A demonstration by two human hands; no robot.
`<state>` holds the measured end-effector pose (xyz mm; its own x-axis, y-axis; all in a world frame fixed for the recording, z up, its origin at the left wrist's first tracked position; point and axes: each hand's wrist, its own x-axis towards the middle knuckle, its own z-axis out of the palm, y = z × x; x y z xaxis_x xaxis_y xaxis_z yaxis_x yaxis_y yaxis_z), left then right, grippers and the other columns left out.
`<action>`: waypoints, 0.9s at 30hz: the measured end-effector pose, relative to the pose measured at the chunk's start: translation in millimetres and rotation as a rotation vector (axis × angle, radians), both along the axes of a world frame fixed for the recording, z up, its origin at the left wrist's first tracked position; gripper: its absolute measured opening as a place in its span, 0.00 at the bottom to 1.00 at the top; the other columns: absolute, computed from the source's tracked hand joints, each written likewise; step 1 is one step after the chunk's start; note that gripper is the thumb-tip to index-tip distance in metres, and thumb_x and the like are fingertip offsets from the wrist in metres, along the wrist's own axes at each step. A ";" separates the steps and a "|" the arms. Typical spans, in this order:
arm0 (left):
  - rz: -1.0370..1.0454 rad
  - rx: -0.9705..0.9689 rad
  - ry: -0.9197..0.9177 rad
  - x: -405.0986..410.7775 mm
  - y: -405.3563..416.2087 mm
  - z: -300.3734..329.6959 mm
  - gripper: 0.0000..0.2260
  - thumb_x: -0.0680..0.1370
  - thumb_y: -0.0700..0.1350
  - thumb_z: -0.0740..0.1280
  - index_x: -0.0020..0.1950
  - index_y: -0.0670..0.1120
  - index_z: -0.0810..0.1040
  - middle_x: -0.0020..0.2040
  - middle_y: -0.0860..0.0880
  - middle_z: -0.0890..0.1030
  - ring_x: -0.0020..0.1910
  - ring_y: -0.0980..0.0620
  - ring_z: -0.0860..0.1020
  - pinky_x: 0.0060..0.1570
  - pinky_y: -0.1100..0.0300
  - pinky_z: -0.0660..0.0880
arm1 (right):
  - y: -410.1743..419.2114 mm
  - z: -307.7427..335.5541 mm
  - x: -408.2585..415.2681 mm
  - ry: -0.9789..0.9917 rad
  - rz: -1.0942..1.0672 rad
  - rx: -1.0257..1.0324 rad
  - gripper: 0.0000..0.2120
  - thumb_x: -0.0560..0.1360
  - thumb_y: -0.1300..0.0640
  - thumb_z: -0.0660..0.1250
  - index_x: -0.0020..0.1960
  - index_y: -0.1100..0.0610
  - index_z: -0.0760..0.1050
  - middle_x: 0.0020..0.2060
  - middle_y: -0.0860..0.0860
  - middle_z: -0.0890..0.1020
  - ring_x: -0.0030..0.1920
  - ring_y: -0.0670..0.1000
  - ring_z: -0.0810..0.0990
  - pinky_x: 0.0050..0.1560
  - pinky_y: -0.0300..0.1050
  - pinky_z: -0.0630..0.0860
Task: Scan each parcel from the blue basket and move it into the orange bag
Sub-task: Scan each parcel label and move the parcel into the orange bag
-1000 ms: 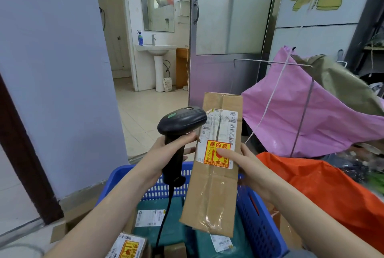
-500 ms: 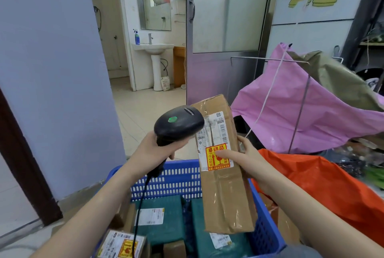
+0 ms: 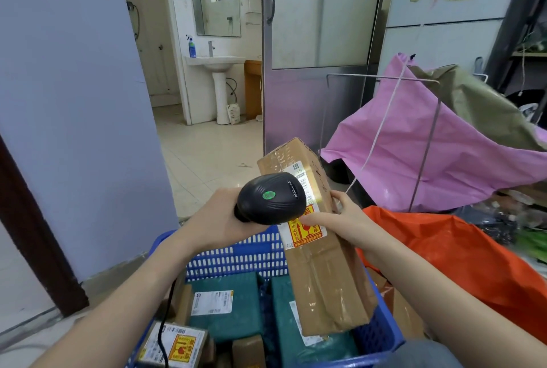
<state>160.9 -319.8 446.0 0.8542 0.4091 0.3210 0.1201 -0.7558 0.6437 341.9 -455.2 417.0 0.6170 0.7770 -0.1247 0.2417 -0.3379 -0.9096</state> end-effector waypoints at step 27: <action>0.101 -0.348 -0.150 165.9 -74.5 -64.5 0.08 0.74 0.47 0.71 0.46 0.43 0.77 0.30 0.48 0.77 0.24 0.62 0.74 0.27 0.74 0.67 | -120.5 -57.5 129.1 -0.140 -0.598 0.101 0.51 0.59 0.40 0.78 0.74 0.50 0.55 0.69 0.54 0.67 0.67 0.55 0.69 0.68 0.58 0.67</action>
<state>326.8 -394.3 381.5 0.7580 0.5952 0.2666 0.0676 -0.4782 0.8756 471.0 -575.6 359.5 0.9542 0.2958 0.0451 0.1568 -0.3661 -0.9173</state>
